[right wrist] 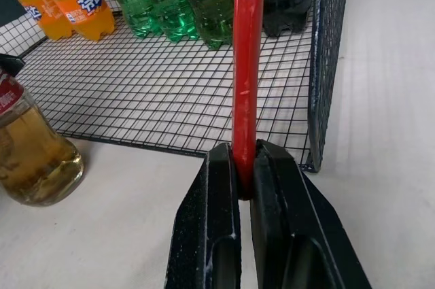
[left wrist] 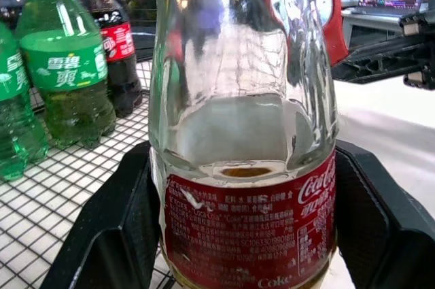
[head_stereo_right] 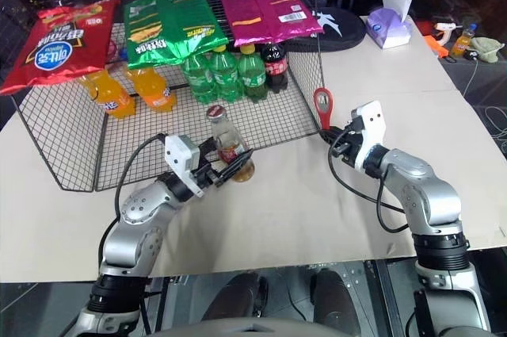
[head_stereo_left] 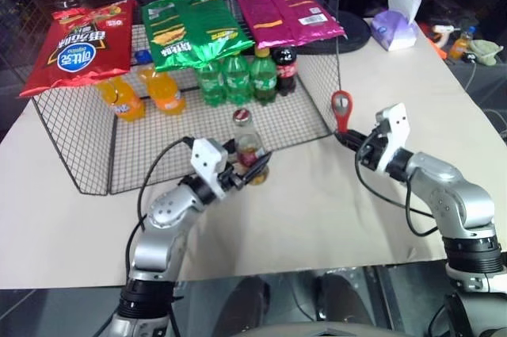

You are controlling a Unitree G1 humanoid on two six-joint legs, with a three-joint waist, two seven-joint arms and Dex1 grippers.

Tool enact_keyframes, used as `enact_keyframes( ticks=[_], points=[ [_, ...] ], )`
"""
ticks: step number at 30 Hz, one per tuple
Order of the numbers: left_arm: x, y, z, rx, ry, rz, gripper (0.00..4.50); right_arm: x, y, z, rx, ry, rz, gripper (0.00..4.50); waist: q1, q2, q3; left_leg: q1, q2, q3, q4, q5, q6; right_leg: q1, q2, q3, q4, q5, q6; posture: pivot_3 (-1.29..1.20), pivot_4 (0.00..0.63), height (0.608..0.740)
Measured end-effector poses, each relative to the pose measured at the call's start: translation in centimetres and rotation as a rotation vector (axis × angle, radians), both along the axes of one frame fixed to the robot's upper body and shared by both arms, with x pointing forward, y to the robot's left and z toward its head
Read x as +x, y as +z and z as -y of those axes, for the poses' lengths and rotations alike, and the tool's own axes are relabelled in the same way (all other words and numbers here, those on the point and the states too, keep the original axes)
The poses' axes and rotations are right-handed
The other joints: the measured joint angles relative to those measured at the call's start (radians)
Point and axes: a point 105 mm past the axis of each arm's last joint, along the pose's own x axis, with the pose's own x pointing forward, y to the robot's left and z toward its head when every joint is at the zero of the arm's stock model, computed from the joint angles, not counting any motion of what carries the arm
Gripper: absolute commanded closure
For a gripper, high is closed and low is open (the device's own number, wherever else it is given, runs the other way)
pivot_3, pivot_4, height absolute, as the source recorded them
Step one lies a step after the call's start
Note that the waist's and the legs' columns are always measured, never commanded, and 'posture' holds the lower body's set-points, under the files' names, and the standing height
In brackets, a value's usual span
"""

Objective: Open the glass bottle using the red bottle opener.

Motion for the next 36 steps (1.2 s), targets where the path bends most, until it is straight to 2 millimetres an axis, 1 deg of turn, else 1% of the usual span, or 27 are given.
enact_keyframes(
  ticks=[1, 3, 4, 9, 14, 20, 26, 36],
  points=[
    [-0.2, -0.2, 0.4, 0.006, -0.017, 0.001, 0.03, 0.0, 0.0, 0.0, 0.000, 0.000, 0.000, 4.50, 0.000, 0.000, 0.000, 0.000, 0.000, 0.000, 0.000, 0.000, 0.000, 0.000, 0.000, 0.000, 0.000, 0.000, 0.000, 0.00, 0.150, 0.740],
    [-0.3, -0.6, 0.8, 0.013, -0.024, -0.006, 0.03, 0.0, 0.0, 0.0, 0.000, 0.000, 0.000, 4.50, -0.001, 0.000, 0.000, 0.000, 0.000, 0.000, 0.000, 0.000, 0.000, 0.000, 0.000, 0.000, 0.000, 0.000, 0.000, 0.00, 0.150, 0.740],
    [-0.2, -0.7, 0.7, 0.009, -0.016, -0.004, 0.03, 0.0, 0.0, 0.0, 0.000, 0.000, 0.000, 4.50, -0.001, 0.000, 0.000, 0.000, 0.000, 0.000, 0.000, 0.000, 0.000, 0.000, 0.000, 0.000, 0.001, 0.000, 0.000, 0.00, 0.150, 0.740],
    [0.1, -0.1, 0.4, -0.048, 0.011, 0.004, 0.03, 0.0, 0.0, 0.0, 0.000, 0.000, 0.000, 4.50, -0.002, 0.000, 0.000, 0.000, 0.001, 0.000, 0.000, 0.000, 0.000, 0.000, 0.000, 0.000, 0.001, 0.000, 0.000, 0.00, 0.150, 0.740],
    [0.0, 0.3, 0.3, -0.075, 0.010, 0.016, 0.03, 0.0, 0.0, 0.0, 0.000, 0.000, 0.001, 4.50, -0.002, 0.000, 0.000, 0.000, 0.001, 0.000, 0.000, 0.000, 0.000, 0.000, 0.000, 0.000, 0.001, 0.000, 0.000, 0.00, 0.150, 0.740],
    [-0.6, 2.7, -0.1, -0.135, 0.015, 0.079, 0.03, 0.0, -0.2, 0.0, 0.000, -0.003, -0.002, 4.50, -0.002, 0.000, 0.000, 0.000, 0.001, 0.000, 0.000, 0.000, 0.000, 0.000, 0.000, 0.000, 0.001, 0.000, 0.000, 0.00, 0.150, 0.740],
    [-1.1, 3.8, -0.2, -0.138, 0.014, 0.099, 0.03, 0.1, -0.3, 0.1, -0.006, -0.006, -0.004, 4.50, -0.002, 0.000, 0.000, 0.000, 0.001, 0.000, 0.000, 0.000, 0.000, 0.000, 0.000, 0.001, 0.001, 0.000, 0.000, 0.00, 0.150, 0.740],
    [-1.6, 3.7, -0.4, -0.095, 0.019, 0.095, 0.03, 0.1, -0.7, 0.1, -0.004, -0.003, -0.017, 4.50, -0.002, 0.000, 0.000, 0.000, 0.001, 0.001, 0.000, 0.000, 0.000, 0.000, 0.001, 0.001, 0.001, 0.000, 0.000, 0.00, 0.150, 0.740]
  ],
)
